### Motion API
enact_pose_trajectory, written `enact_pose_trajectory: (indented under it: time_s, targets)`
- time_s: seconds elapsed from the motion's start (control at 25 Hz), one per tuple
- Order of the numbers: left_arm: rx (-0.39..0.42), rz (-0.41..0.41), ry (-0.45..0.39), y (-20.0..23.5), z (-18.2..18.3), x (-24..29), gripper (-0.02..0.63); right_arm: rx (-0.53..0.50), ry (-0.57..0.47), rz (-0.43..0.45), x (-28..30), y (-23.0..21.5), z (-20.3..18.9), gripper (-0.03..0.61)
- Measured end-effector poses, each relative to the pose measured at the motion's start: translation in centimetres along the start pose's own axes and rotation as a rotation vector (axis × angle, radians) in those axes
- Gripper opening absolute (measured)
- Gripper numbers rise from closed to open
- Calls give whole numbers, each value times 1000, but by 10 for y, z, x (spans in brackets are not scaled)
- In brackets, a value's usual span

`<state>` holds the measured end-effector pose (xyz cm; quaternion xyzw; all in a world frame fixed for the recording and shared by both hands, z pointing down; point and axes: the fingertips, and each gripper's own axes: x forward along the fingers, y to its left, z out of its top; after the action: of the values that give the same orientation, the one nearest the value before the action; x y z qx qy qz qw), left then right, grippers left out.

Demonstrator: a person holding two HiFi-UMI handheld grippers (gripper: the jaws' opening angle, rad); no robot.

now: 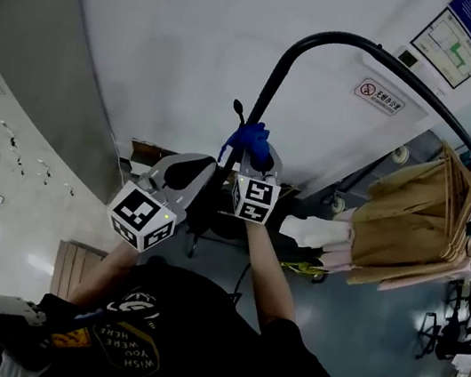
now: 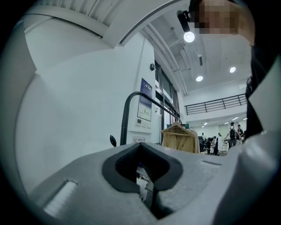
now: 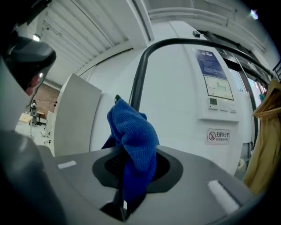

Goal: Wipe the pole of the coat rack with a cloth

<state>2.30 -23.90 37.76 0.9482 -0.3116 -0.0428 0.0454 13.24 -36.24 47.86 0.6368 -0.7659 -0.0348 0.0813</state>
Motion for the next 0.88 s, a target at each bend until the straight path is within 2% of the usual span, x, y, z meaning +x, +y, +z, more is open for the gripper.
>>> enact_pose_trajectory:
  time_s: [0.12,0.2,0.28,0.48,0.56,0.64,0.72,0.88]
  targets:
    - [-10,-6,8,-1,-4,1,2,18,28,-16,2,2,-2,78]
    - [-13,-13,4,-4,-3,1,2,53,-23,-23,4,-5,29,78]
    - [-12,-19,-2,-7,0,1,2,73,-128,-23,5,-19,83,80]
    - [-10,-31,-9,-12,6,5,2,79,-390,-34,2,-63,256,81]
    - [-7,-38,-10,-17,6,4,2,105,-420,-69,-13,-82,301,77]
    - [-5,-42,-13,-19,5,2,2,148,-455,-106,-35,-105,320,84]
    - [-4,-44,-15,-19,6,2,2,177,-526,-185,-60,-137,329,84]
    - [0,-53,-20,-18,9,5,2,239,-612,-453,-108,-233,337,84]
